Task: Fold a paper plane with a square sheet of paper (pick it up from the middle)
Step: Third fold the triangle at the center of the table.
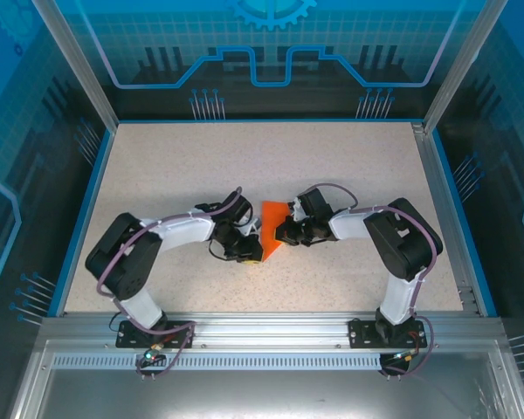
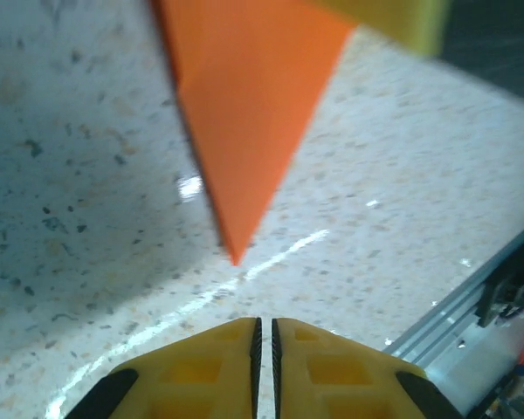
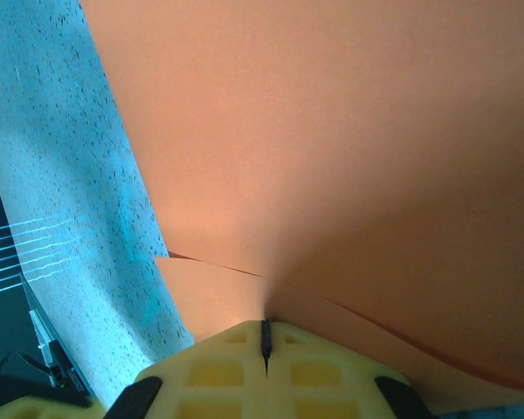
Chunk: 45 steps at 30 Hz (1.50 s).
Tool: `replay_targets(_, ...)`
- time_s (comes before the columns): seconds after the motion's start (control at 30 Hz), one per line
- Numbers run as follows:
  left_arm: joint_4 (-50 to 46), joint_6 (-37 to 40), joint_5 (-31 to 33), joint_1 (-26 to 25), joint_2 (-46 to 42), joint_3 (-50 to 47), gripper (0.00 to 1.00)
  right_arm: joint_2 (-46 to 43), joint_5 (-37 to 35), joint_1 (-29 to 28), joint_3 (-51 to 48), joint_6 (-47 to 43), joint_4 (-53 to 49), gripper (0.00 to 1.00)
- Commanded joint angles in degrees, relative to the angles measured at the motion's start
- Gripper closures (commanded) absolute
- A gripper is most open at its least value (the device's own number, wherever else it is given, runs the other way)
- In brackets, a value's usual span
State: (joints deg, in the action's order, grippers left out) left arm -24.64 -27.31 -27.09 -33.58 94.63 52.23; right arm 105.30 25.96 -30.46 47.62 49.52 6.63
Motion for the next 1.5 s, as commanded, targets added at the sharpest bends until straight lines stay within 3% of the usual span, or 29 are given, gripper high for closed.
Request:
replay_targets(0.0, 4.0, -3.2, 0.3, -0.2, -3.0, 0.3, 0.83, 1.3, -5.4, -0.3, -1.1, 0.4, -4.5, 0.98)
replay_targets(0.23, 12.0, -7.4, -2.7, -0.3, 3.5, 2.5, 0.81, 1.2, -5.0, -0.3, -0.9, 0.8, -4.3, 0.98)
replay_targets(0.53, 12.6, -7.3, -0.9, -0.3, 11.3, 3.3, 0.83, 0.9, -3.6, -0.3, 0.2, 0.9, -3.7, 0.97)
replay_targets(0.73, 7.9, -5.1, 3.1, -0.3, 11.8, 1.5, 0.91, -2.4, -2.5, 0.2, 1.4, 0.3, -2.7, 0.96)
replay_targets(0.93, 8.7, -5.1, 3.6, -0.3, 11.5, 0.2, 0.91, -7.0, -0.7, 0.2, -1.5, 0.3, 1.9, 0.99)
replay_targets(1.33, 8.5, -5.2, 4.3, -0.3, 11.4, 1.1, 0.92, -1.3, -0.4, -2.1, -6.6, 3.3, 10.1, 1.0)
replay_targets(1.47, 8.2, -5.1, 4.7, -0.3, 11.2, 0.6, 0.92, -0.3, -3.8, -1.0, -8.0, 3.6, 9.9, 1.0)
